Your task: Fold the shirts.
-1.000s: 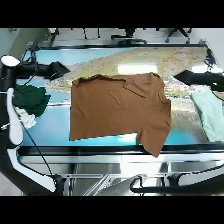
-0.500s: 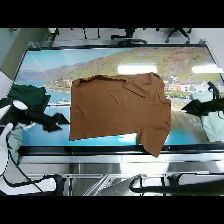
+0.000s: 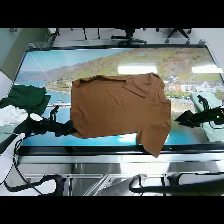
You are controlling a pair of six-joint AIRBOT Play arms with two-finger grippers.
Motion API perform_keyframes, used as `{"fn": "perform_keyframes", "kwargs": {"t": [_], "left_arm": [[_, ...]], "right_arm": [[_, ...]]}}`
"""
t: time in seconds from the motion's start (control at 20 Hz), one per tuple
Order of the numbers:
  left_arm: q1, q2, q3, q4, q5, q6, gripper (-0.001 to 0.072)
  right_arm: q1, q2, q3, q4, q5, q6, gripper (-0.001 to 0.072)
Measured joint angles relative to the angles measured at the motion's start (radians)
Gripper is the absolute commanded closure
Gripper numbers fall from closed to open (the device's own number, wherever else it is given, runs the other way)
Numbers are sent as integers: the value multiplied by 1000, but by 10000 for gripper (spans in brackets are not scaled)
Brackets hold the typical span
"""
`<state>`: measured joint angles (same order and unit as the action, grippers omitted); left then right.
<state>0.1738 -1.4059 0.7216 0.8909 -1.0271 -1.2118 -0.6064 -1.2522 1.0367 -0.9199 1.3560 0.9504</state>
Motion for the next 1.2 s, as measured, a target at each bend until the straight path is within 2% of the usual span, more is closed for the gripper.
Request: {"fn": "perform_keyframes", "kwargs": {"t": [0.3, 0.35, 0.4, 0.45, 0.65, 0.9, 1.05, 1.2], "left_arm": [[-19, 2, 91, -13, 10, 8, 689], [-19, 2, 103, -17, 10, 8, 689], [-20, 2, 117, -20, 4, 8, 690], [-21, 3, 133, -22, -11, 8, 691], [-21, 51, 252, -27, -114, 8, 692], [11, 286, 603, -89, -253, -2, 691], [78, 426, 895, -189, -271, -19, 690], [165, 520, 1146, -239, -261, -55, 691]], "right_arm": [[80, -84, -23, 57, 9, -18, 293], [108, -102, -24, 84, 7, -28, 519], [133, -115, -26, 97, -8, -34, 642], [157, -125, -27, 123, -14, -40, 682], [220, -85, 19, 256, 25, -97, 690], [180, 203, 299, 524, 94, -130, 690], [124, 388, 539, 595, 32, -133, 690], [68, 528, 739, 569, -72, -106, 690]]}}
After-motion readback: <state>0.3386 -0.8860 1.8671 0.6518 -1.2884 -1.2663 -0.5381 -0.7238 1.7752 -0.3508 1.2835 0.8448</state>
